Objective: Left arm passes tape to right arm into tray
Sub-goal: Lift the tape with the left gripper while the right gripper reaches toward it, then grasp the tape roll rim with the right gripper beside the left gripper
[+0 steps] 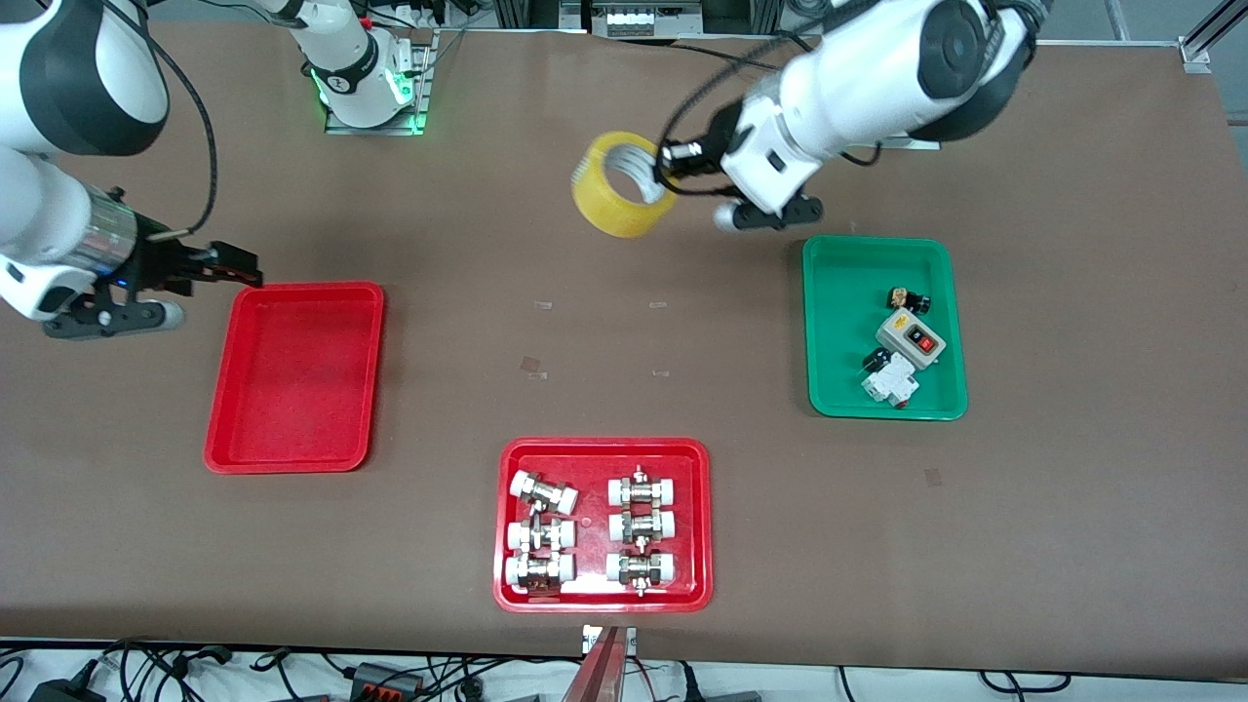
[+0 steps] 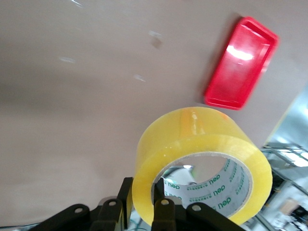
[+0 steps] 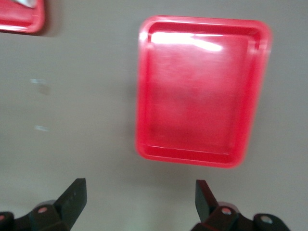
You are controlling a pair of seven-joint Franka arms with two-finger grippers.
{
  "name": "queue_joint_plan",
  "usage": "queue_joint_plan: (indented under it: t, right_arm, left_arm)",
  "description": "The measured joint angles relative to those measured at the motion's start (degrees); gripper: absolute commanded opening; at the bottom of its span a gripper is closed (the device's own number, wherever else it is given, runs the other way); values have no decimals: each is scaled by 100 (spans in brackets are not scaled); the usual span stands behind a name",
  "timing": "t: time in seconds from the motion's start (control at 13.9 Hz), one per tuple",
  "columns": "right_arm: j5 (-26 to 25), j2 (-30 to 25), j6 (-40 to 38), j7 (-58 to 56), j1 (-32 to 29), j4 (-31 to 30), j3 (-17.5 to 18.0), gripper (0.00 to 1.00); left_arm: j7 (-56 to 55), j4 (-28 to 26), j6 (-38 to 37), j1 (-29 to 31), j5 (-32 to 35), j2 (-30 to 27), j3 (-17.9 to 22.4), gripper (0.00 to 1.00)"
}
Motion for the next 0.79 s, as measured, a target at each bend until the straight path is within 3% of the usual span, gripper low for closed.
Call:
queue_joint_plan:
  t: [0.43, 0.79]
  right_arm:
    - [1446, 262, 9, -2, 489, 337, 67, 100]
    - [3302, 258, -62, -132, 647, 643, 96, 100]
  left_arm:
    - [-530, 269, 762, -446, -65, 117, -55, 14]
    - [-530, 260, 777, -409, -65, 265, -29, 15]
